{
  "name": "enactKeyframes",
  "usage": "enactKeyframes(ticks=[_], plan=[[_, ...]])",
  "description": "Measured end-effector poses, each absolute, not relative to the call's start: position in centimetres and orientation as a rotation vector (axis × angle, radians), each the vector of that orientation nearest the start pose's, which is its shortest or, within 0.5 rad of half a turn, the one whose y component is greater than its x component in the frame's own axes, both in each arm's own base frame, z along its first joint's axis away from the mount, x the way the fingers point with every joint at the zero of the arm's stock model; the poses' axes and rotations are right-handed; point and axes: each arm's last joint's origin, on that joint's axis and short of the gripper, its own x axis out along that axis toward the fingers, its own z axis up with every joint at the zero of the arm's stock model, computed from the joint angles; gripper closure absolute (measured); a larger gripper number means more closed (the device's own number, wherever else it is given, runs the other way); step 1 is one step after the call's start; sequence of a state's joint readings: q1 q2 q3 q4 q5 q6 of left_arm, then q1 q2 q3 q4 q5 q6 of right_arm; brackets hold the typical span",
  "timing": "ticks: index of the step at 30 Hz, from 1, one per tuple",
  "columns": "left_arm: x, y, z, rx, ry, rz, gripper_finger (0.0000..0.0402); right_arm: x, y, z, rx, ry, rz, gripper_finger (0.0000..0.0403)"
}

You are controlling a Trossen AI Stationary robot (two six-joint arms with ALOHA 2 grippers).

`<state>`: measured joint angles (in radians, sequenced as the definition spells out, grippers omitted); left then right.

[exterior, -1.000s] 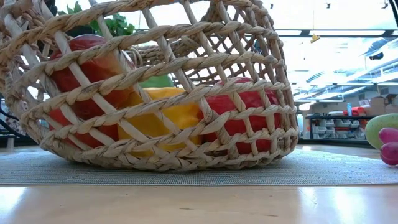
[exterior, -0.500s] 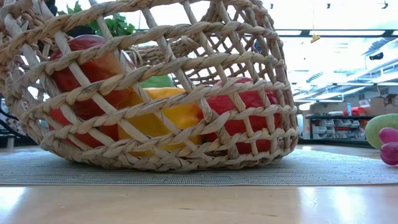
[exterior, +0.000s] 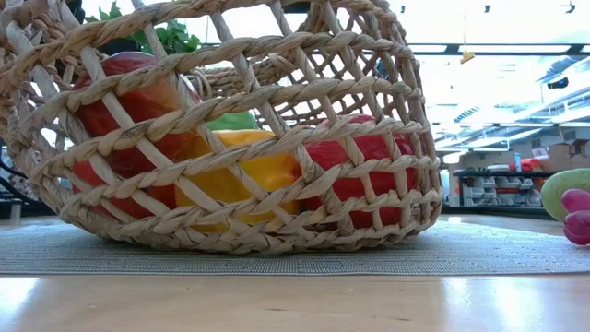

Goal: Build produce basket
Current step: Put the green pear into the brown woven basket

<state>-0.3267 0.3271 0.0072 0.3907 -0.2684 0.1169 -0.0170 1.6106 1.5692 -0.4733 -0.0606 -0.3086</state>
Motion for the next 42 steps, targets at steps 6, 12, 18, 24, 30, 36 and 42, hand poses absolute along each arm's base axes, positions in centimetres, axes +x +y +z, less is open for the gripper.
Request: enactKeyframes(ticks=[6,12,18,24,30,36,42], plan=[[11.3,-3.0,17.5,0.096,-0.072,-0.054,0.0368,34.9,-0.5,37.6,-0.226,0.531,0.171,0.0004],[11.3,-3.0,17.5,0.096,-0.071,-0.054,0.0368,32.5,-0.2,37.4,-0.052,0.696,0.257,0.0004],[11.3,-3.0,17.5,0.096,-0.071,-0.054,0.0374,30.2,0.6,34.1,0.049,1.046,0.174,0.0004],[11.3,-3.0,17.5,0.095,-0.074,-0.054,0.0367,28.5,3.2,29.4,0.062,1.213,0.155,0.0007],[11.3,-3.0,17.5,0.096,-0.071,-0.054,0.0369,24.4,4.7,27.9,0.077,1.262,-0.009,0.0020],[11.3,-3.0,17.5,0.096,-0.071,-0.054,0.0373,19.6,3.2,25.6,0.109,1.292,-0.282,0.0034],[11.3,-3.0,17.5,0.096,-0.071,-0.054,0.0366,16.6,1.7,22.5,0.230,1.341,-0.458,0.0036]])
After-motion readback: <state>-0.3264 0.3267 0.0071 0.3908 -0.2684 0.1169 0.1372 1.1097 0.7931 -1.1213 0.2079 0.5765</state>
